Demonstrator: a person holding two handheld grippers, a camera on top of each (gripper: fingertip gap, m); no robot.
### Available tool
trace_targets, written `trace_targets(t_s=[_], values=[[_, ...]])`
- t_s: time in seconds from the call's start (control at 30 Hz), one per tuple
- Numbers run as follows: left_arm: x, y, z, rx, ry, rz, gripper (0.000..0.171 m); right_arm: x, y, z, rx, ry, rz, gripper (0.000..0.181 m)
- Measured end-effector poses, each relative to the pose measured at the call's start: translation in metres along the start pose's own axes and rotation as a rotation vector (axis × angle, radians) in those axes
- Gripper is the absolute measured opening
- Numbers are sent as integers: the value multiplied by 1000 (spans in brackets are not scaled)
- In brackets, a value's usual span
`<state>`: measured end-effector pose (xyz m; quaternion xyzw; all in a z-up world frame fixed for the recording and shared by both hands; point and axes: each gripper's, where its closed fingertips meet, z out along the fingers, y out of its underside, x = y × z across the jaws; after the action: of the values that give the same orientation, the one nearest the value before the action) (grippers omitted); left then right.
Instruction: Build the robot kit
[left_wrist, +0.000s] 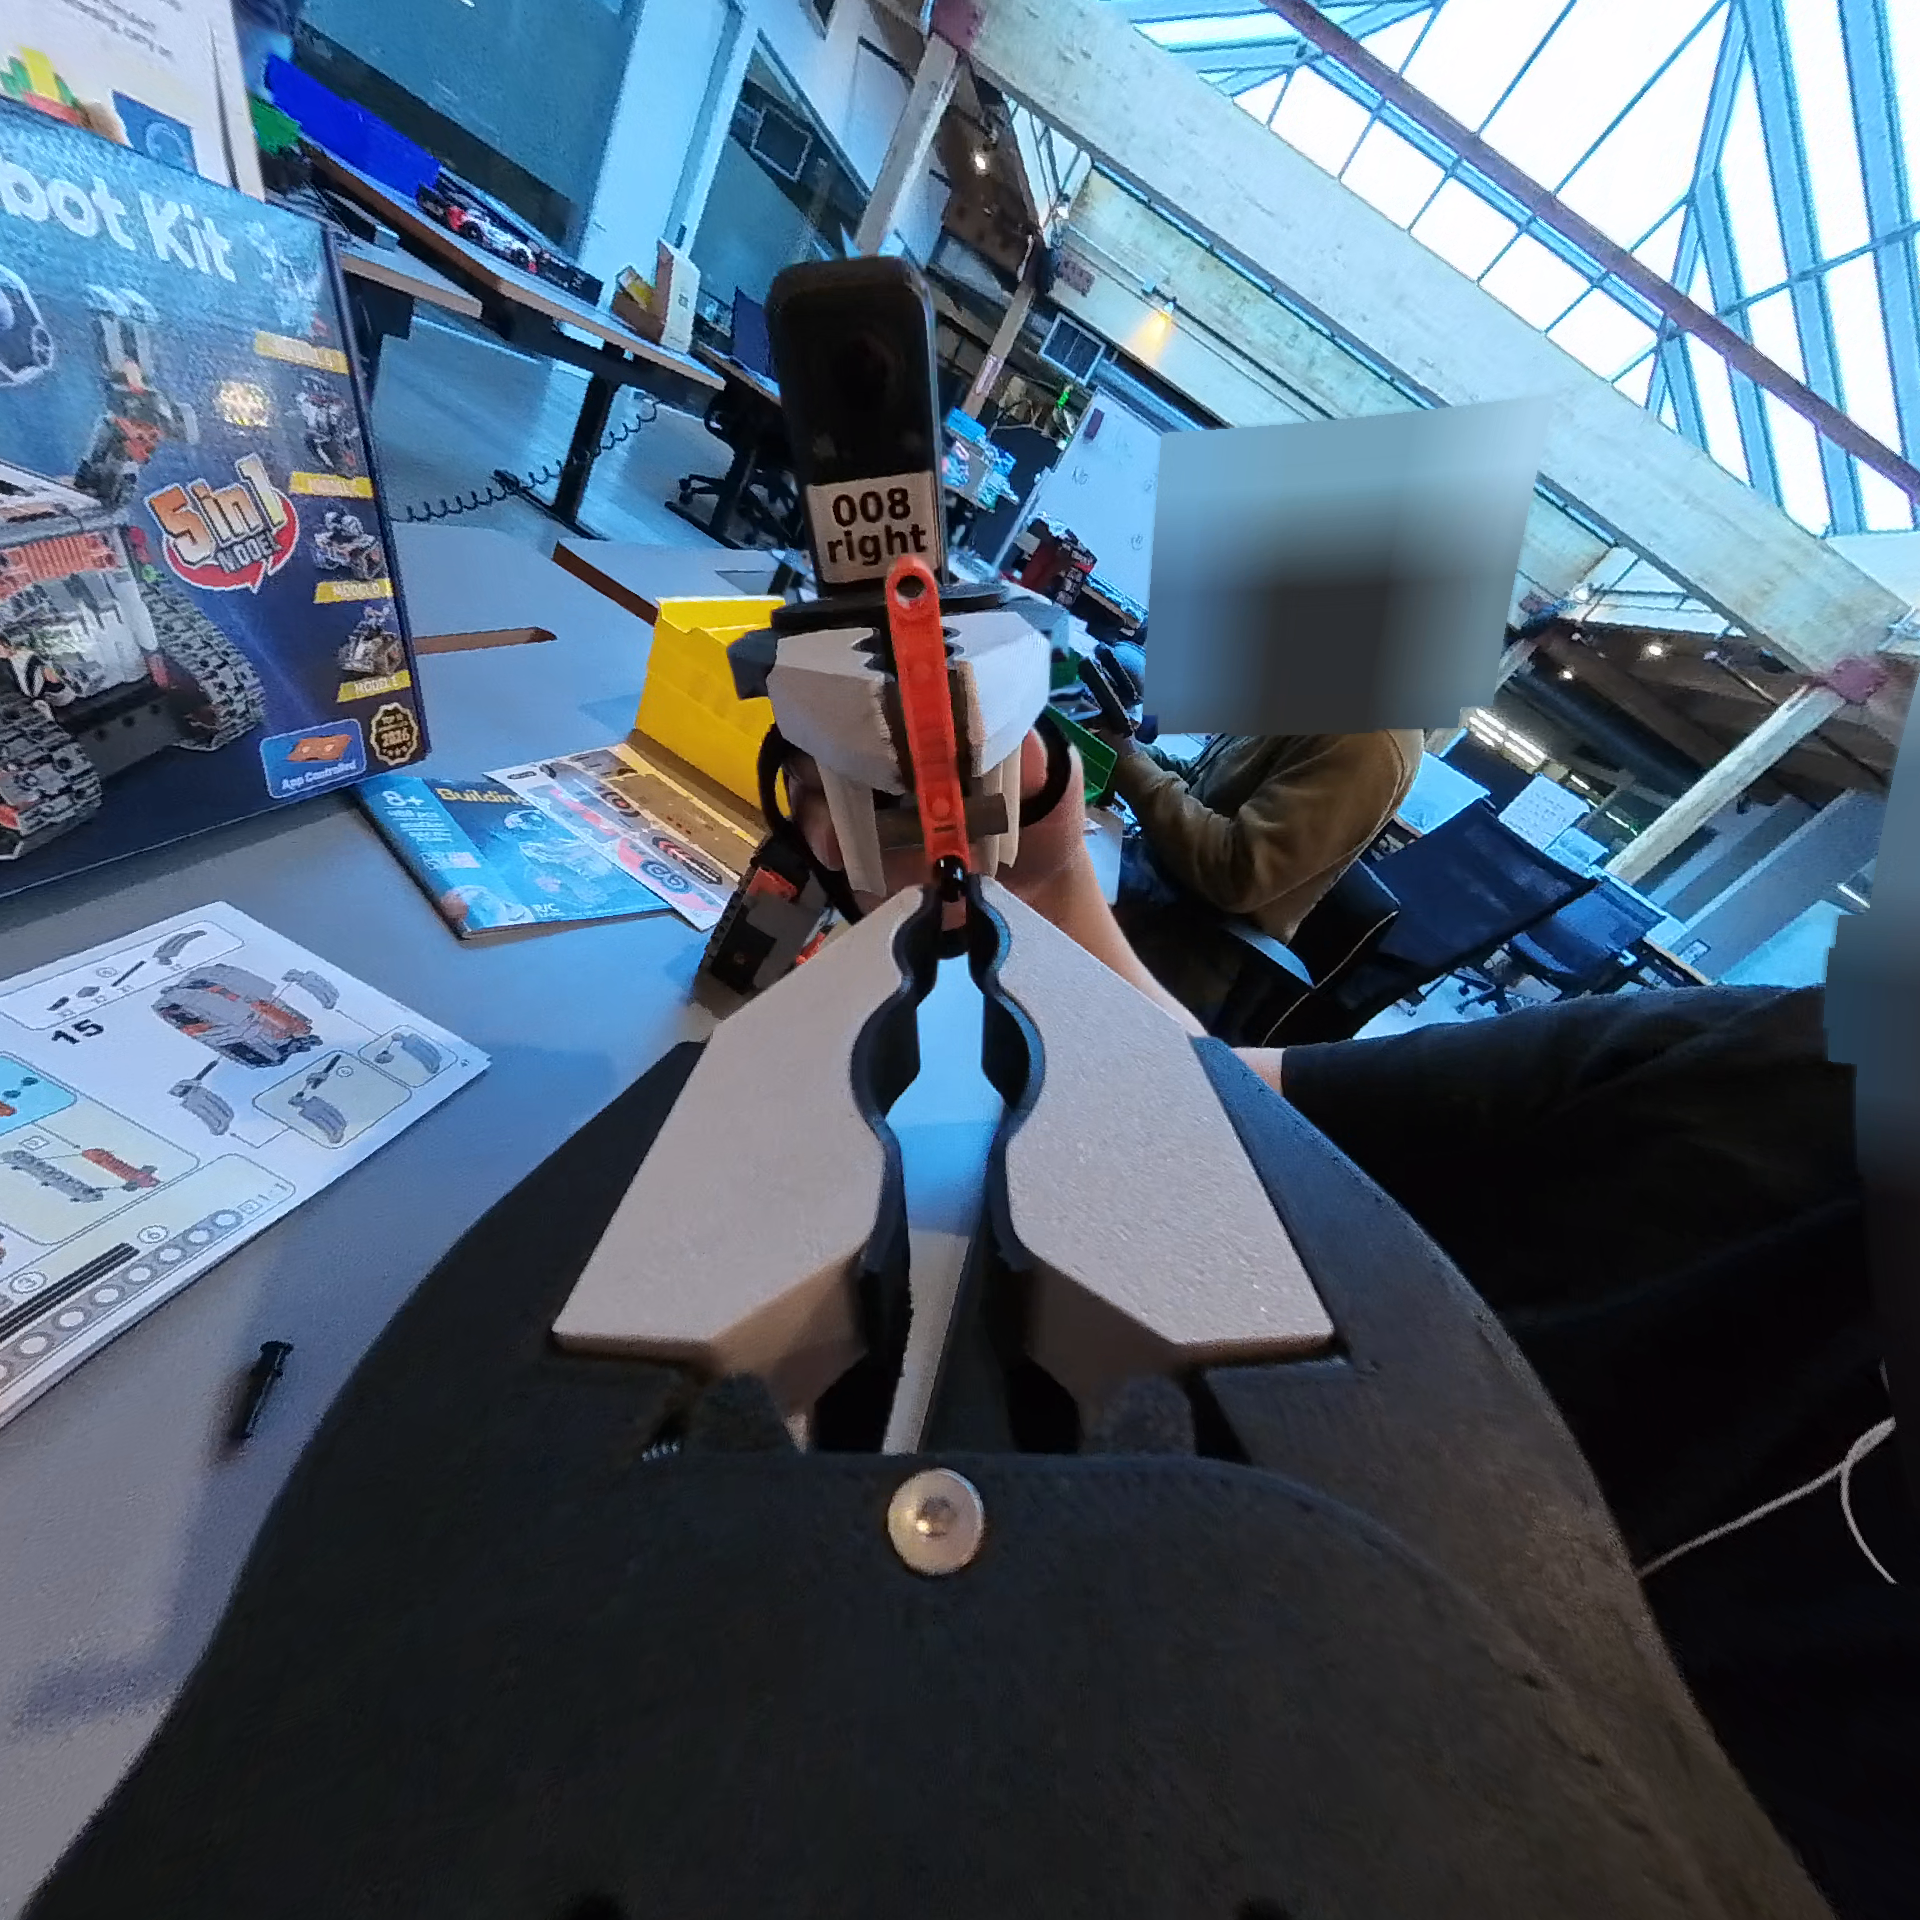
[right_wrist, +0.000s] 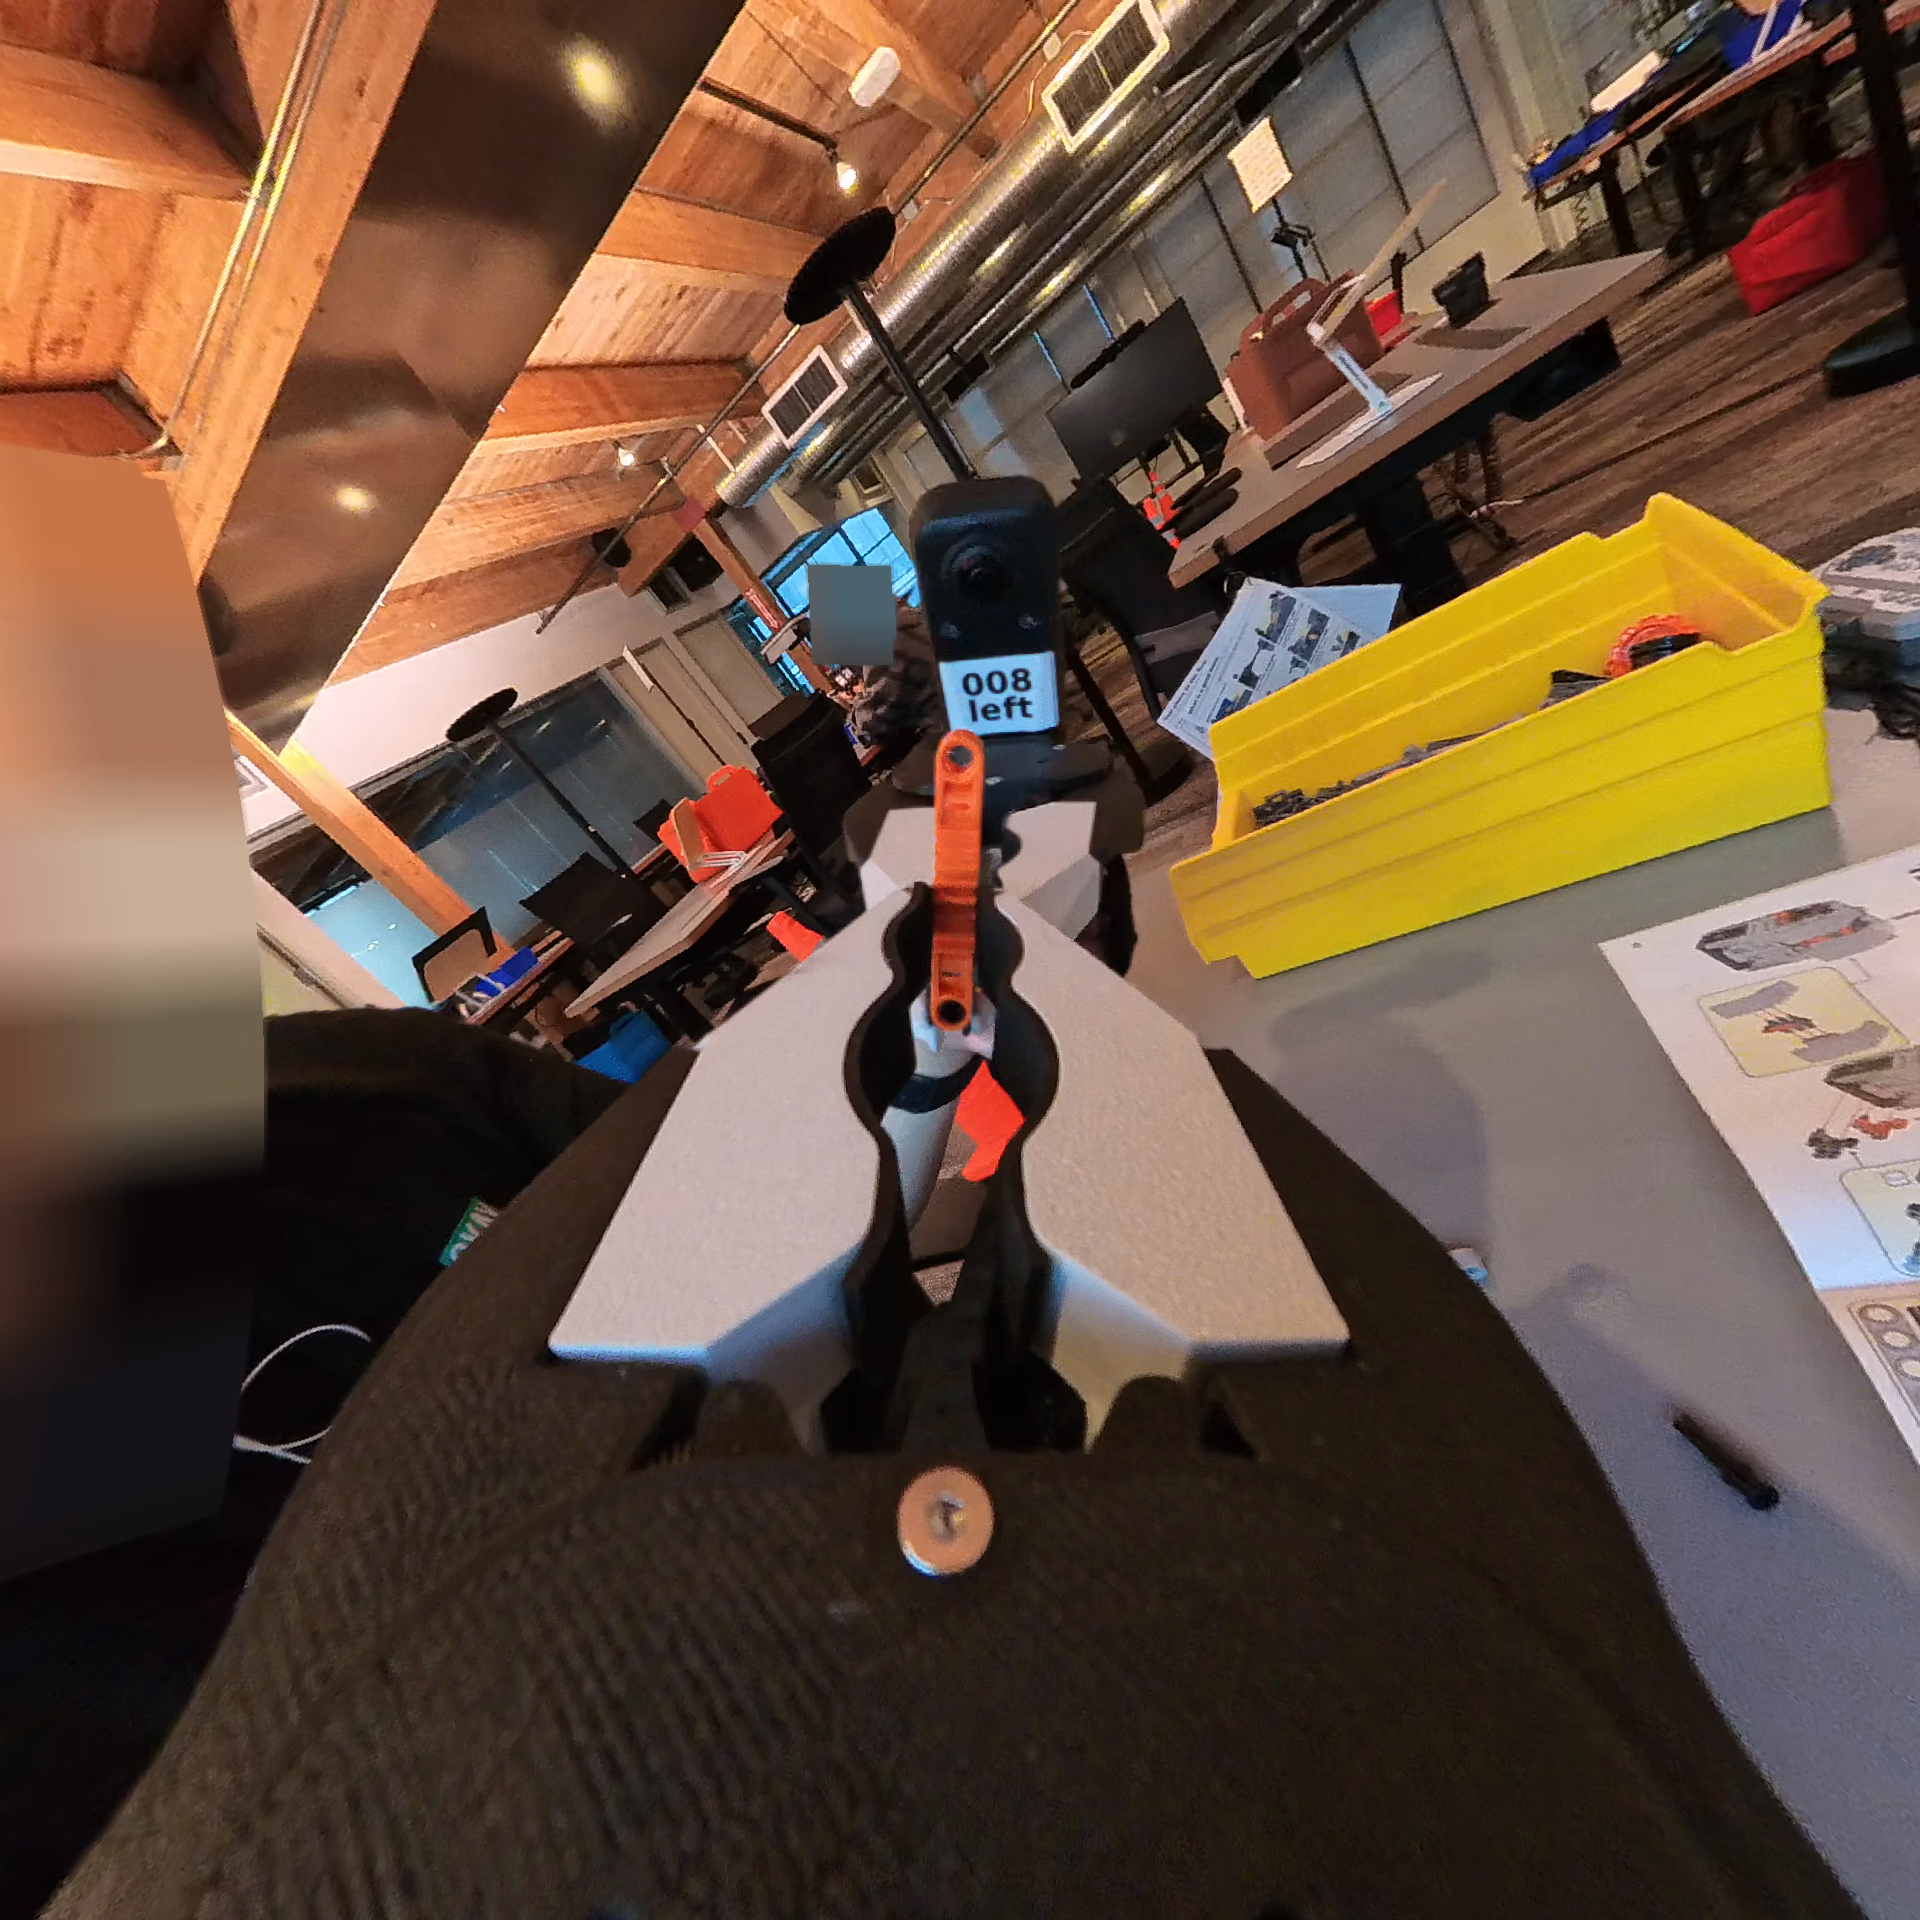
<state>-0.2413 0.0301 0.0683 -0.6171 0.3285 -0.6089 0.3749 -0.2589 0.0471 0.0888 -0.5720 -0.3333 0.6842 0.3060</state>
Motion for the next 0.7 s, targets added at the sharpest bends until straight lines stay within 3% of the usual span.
trace_targets(t_s=[0.17, 0.23, 0.47, 0.6, 0.7], values=[[4, 2, -5, 57, -12, -33, 8, -1, 5, 4, -18, -16, 8, 4], [5, 2, -7, 68, -18, -31, 0, -3, 5, 6, -14, -33, 18, 4], [12, 5, -12, 85, -4, -10, 0, -6, 10, 9, -25, -85, 27, 6], [10, 3, -22, 126, -19, -3, 0, -2, 6, 5, -6, -48, -25, 34], [5, 4, -31, 127, -58, 8, 0, 0, 7, -3, -27, -50, -4, 22]])
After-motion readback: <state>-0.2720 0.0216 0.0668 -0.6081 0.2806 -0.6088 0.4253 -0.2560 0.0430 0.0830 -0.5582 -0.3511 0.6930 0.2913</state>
